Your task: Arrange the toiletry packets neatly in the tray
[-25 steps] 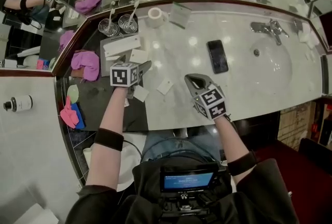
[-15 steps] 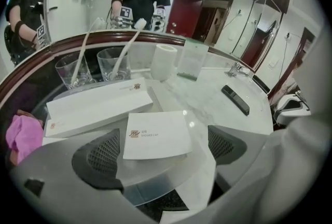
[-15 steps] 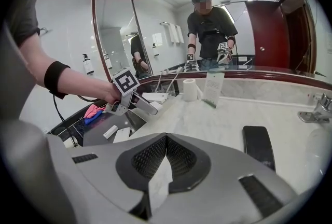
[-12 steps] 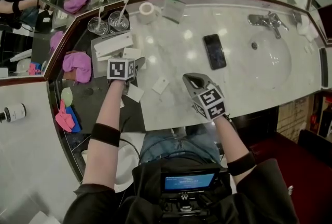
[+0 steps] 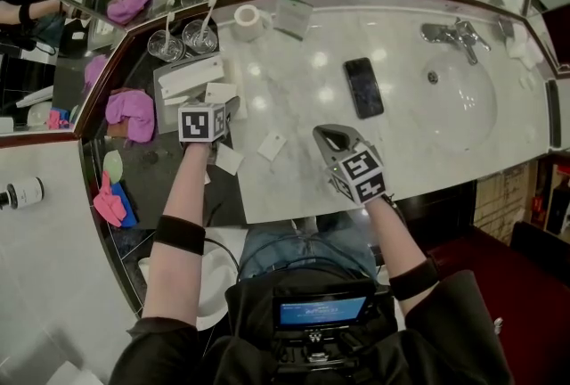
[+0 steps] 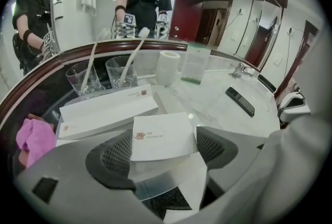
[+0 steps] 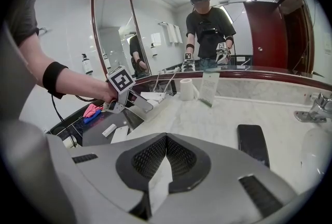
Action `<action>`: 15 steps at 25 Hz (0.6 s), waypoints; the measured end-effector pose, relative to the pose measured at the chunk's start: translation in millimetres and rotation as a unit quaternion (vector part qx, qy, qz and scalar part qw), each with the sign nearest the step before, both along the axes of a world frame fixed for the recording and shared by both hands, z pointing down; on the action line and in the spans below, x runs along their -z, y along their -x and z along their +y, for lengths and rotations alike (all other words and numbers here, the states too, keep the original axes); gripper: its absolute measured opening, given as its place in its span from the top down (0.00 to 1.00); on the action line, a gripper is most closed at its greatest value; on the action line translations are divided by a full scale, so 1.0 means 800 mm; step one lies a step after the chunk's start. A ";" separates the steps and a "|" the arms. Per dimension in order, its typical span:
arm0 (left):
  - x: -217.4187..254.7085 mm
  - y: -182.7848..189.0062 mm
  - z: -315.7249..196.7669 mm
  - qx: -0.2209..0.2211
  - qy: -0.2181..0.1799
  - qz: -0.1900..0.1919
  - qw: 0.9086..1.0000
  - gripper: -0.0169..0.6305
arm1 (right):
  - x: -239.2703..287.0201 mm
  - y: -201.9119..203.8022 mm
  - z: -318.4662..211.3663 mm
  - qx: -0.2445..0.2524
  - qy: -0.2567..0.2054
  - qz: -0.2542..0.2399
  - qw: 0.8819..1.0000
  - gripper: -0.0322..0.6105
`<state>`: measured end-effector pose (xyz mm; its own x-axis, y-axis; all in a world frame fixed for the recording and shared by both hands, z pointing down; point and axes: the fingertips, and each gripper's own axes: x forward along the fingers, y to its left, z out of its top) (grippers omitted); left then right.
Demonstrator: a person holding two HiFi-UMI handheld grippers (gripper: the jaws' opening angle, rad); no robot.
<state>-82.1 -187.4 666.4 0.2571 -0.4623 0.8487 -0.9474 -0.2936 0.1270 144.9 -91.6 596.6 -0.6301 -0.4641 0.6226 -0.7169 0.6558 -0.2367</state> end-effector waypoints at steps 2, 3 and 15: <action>0.011 -0.003 0.002 0.002 -0.010 0.004 1.000 0.38 | -0.001 -0.002 0.001 0.002 -0.003 0.001 1.000 0.93; 0.017 -0.005 0.004 0.001 -0.017 0.008 1.000 0.38 | -0.001 -0.004 0.002 0.003 -0.004 0.002 1.000 0.93; 0.123 -0.035 0.065 0.002 -0.149 0.052 0.987 0.38 | 0.047 0.000 0.004 0.037 -0.040 0.003 0.999 0.93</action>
<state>-54.2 -135.4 567.6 0.3336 -0.6890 0.6434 -0.9350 -0.3290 0.1324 144.8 -88.1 559.3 -0.6609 -0.4651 0.5890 -0.6673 0.7234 -0.1775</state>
